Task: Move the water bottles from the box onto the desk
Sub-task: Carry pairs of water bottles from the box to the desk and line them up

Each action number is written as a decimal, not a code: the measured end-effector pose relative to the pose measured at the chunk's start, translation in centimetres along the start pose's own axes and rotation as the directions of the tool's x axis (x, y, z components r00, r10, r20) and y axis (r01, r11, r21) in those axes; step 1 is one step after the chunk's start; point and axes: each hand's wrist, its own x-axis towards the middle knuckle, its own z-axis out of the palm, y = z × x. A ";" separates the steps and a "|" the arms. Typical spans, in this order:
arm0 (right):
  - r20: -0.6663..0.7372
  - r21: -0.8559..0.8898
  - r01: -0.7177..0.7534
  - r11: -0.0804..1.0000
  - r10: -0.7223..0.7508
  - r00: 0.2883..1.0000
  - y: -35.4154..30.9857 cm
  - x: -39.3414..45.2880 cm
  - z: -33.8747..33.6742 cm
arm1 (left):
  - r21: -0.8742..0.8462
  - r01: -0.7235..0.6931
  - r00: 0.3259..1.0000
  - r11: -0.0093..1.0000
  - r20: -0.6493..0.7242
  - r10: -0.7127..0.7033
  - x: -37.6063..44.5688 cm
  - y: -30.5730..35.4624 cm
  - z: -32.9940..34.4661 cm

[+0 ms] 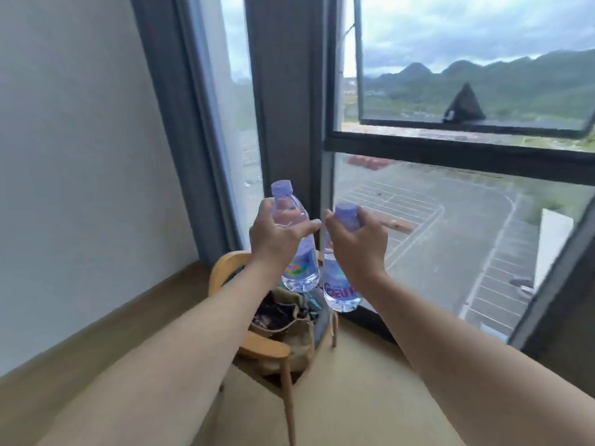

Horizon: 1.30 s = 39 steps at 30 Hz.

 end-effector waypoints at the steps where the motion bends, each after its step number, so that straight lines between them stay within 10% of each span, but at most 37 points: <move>1: 0.034 0.007 0.009 1.000 -0.009 0.999 -1.5 -1.2 2.9 | 0.021 0.000 0.999 1.000 -0.037 0.001 0.6 -0.1 -3.6; 14: 0.498 0.296 -0.074 0.952 -0.087 0.863 -19.9 -19.5 33.9 | 0.170 0.121 0.833 0.978 -0.553 -0.007 0.5 -0.3 -45.7; 39: 0.859 0.512 -0.304 0.803 -0.483 0.170 -45.3 -50.0 79.5 | 0.149 0.353 0.219 0.923 -0.973 0.074 -1.8 -2.8 -98.7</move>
